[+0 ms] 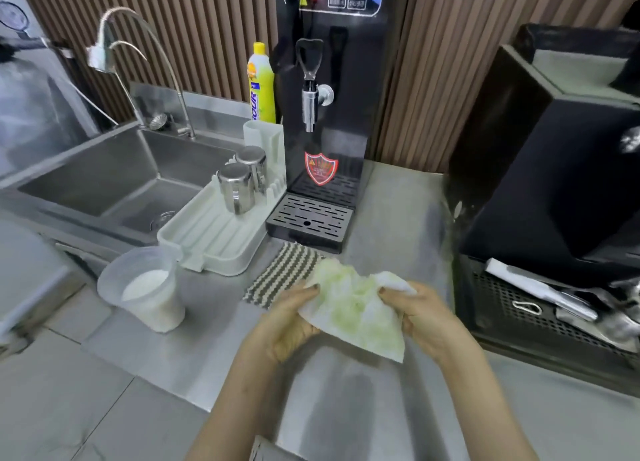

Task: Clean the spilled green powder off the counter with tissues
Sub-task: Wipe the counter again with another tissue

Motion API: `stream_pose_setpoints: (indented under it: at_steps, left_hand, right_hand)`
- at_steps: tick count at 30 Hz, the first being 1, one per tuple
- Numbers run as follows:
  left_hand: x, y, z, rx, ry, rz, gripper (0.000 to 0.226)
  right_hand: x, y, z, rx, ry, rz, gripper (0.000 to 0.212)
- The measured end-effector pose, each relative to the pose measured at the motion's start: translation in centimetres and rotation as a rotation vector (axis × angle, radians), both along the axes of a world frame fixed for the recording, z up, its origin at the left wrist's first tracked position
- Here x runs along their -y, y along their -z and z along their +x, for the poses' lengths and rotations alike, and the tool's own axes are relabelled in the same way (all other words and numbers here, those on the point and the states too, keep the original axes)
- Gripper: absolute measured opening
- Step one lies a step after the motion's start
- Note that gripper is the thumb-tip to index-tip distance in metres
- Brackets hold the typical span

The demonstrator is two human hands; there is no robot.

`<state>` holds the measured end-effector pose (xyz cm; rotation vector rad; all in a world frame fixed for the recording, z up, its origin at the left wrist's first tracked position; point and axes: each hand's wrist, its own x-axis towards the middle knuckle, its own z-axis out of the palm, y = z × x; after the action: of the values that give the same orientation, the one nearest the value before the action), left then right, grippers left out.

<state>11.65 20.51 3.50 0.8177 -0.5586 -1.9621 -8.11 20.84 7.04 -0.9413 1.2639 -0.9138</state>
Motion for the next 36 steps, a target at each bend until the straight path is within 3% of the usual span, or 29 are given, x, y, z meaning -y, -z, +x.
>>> stream_pose_setpoints:
  at_steps: [4,12,21,24,26,28,30,32,33,36]
  left_hand:
    - [2.0,1.2,3.0,0.418,-0.224,-0.078,0.054]
    - [4.2,1.8,6.1,0.776,-0.212,-0.243,0.041]
    - [6.8,5.4,6.6,1.326,-0.186,-0.415,0.051]
    - [6.6,5.4,6.6,1.669,-0.147,-0.462,0.056]
    - [6.7,5.4,6.4,1.811,-0.101,-0.631,0.059]
    - [7.1,6.1,6.2,1.819,-0.100,-0.868,0.056]
    - [7.5,6.6,6.2,1.727,0.059,-1.014,0.056]
    - [7.9,7.0,6.6,1.698,0.266,-1.002,0.057]
    - [8.1,7.3,6.9,1.712,0.350,-0.969,0.053]
    - [8.4,7.6,7.5,1.776,0.437,-0.962,0.064]
  right_hand:
    - [2.4,2.5,1.5,-0.098,0.040,0.053,0.013]
    - [4.9,6.6,6.7,-0.205,0.235,0.062,0.017]
    - [8.1,8.4,8.7,-0.774,0.141,-0.072,0.012]
    - [7.9,8.6,9.0,-0.988,0.064,-0.143,0.031]
    - [7.3,8.5,9.4,-1.188,0.035,-0.275,0.043]
    - [6.4,8.7,10.2,-1.273,-0.019,-0.474,0.034]
    - [5.5,9.0,11.0,-1.321,-0.222,-0.504,0.047]
    - [4.9,10.2,11.3,-1.325,-0.392,-0.461,0.078]
    - [4.8,10.6,11.3,-1.338,-0.416,-0.441,0.083]
    - [4.4,10.6,11.3,-1.381,-0.415,-0.346,0.073]
